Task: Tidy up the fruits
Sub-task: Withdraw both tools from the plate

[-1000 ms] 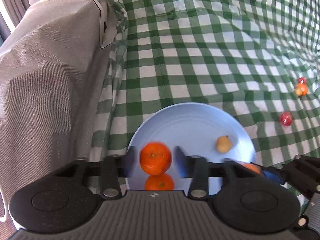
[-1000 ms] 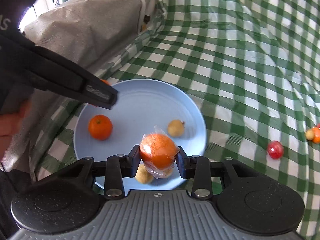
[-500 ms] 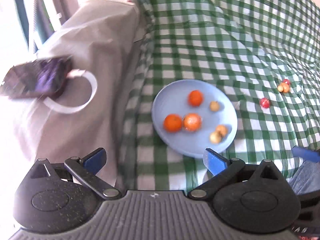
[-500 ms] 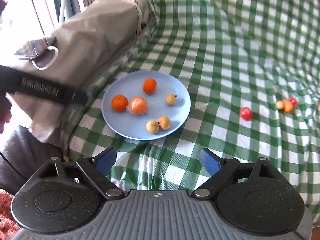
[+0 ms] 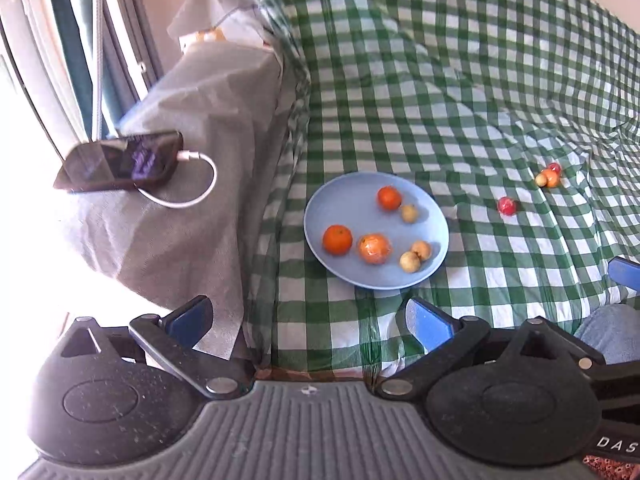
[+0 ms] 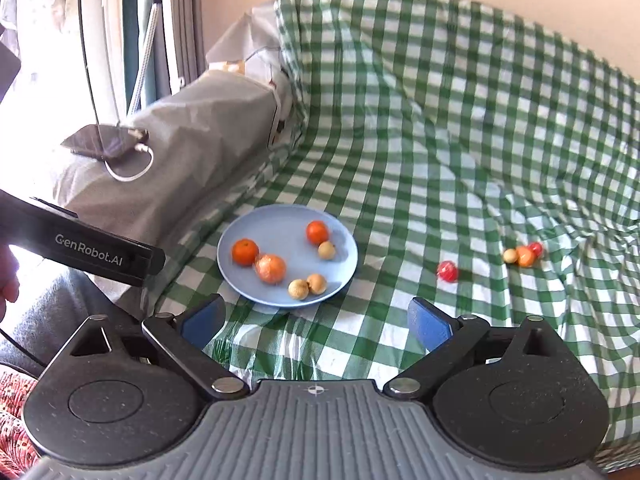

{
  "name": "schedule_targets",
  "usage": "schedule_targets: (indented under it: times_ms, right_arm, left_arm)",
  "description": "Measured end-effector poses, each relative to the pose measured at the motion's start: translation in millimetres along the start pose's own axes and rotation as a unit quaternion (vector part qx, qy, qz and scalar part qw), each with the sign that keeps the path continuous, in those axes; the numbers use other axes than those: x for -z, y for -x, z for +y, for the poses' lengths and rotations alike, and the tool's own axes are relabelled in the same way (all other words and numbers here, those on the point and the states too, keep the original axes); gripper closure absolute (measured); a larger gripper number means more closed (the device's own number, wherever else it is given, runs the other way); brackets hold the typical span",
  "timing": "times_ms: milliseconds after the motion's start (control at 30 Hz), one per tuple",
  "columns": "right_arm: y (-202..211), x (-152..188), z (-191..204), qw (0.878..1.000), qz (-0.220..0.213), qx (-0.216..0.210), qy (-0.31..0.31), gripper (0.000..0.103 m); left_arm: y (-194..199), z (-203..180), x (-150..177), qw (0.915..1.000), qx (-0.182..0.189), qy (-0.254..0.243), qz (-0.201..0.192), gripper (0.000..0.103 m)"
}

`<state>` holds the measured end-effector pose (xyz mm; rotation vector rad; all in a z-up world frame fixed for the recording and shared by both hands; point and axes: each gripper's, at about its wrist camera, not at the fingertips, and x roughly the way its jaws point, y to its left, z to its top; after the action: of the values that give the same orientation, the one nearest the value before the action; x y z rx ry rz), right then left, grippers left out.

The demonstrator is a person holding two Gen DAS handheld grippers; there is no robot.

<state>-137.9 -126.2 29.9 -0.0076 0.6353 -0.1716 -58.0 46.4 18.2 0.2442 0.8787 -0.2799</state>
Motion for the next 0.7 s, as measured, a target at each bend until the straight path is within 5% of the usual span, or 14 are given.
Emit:
schedule_targets:
  times_ms: [700]
  right_arm:
    - [42, 8, 15, 0.998, -0.052, 0.007, 0.032, 0.005]
  left_arm:
    - [44, -3, 12, 0.9985, -0.005, 0.001, -0.054, 0.0]
